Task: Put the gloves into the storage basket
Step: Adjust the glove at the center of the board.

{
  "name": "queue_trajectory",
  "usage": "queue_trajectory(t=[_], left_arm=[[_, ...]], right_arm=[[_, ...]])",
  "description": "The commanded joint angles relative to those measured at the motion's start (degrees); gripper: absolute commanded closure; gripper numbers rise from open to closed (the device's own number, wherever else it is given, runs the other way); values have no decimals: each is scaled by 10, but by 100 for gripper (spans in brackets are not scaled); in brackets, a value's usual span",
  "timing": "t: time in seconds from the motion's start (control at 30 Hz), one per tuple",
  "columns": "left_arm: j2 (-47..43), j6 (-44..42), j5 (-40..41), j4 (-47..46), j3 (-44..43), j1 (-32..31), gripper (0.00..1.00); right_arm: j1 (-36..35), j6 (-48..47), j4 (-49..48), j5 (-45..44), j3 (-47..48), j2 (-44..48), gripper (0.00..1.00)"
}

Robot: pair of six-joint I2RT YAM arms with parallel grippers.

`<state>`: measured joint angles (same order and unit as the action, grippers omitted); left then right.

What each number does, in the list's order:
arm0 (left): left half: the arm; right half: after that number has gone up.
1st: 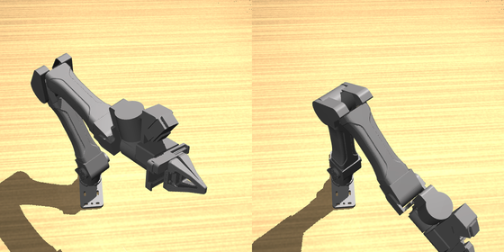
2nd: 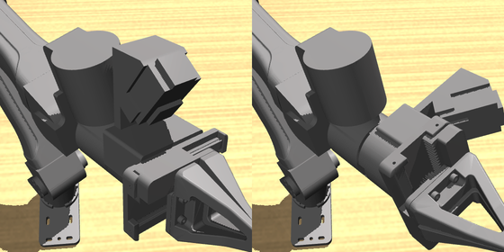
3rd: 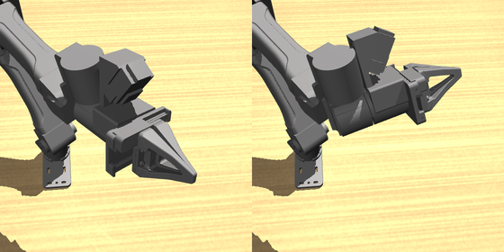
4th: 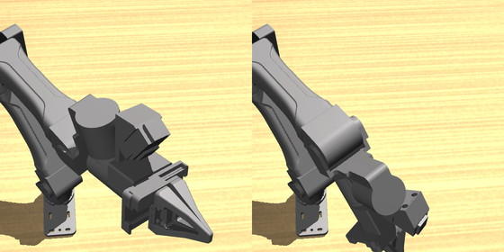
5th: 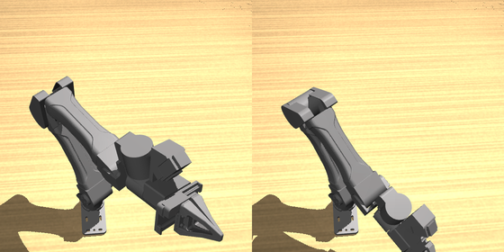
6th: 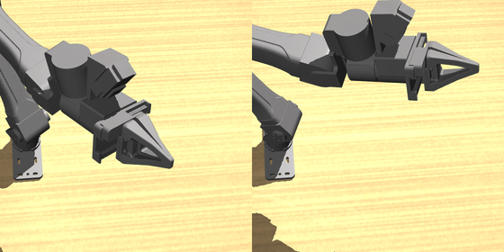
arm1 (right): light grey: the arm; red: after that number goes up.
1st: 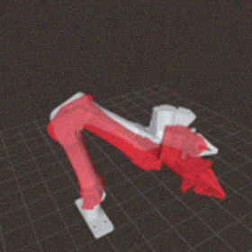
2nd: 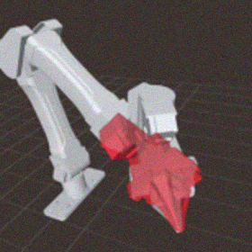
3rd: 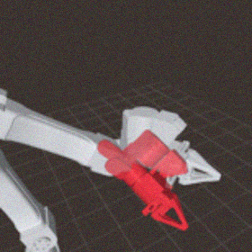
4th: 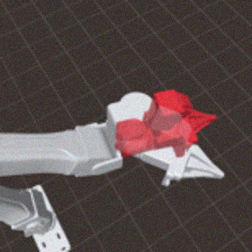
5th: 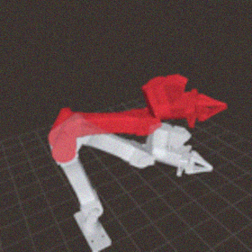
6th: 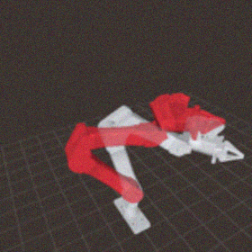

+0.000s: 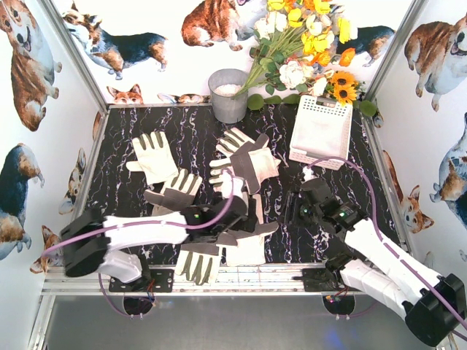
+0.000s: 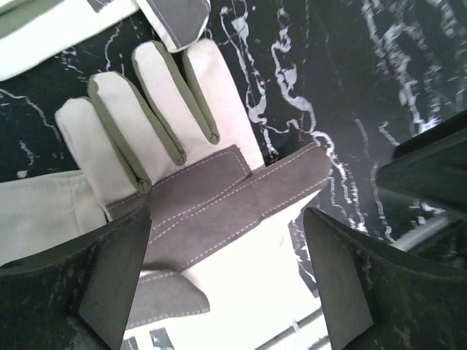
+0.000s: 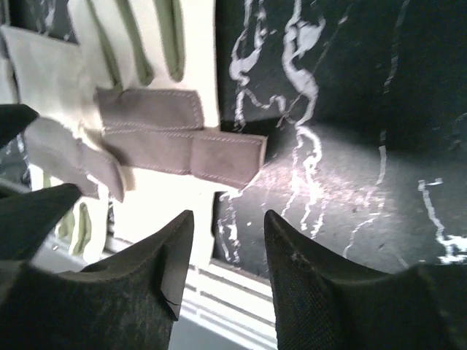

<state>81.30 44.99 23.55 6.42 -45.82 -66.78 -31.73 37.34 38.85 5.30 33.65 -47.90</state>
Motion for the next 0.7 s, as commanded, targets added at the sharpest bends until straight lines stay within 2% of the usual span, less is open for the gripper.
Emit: queue_trajectory(t=[0.0,0.13,0.23,0.43,0.67], left_arm=[[-85,48,28,71,30,4,19],[-170,84,30,119,81,13,17],[-207,85,-7,156,101,37,14],[-246,94,-37,229,112,49,16],[-239,123,-52,285,110,41,22]], right_arm=[[0,28,-19,100,5,0,57],[-4,47,-77,151,-12,-25,69],[-12,51,-113,160,-16,-61,76],[-17,45,-181,157,-17,-146,80],[-18,46,-209,106,-37,-220,83]])
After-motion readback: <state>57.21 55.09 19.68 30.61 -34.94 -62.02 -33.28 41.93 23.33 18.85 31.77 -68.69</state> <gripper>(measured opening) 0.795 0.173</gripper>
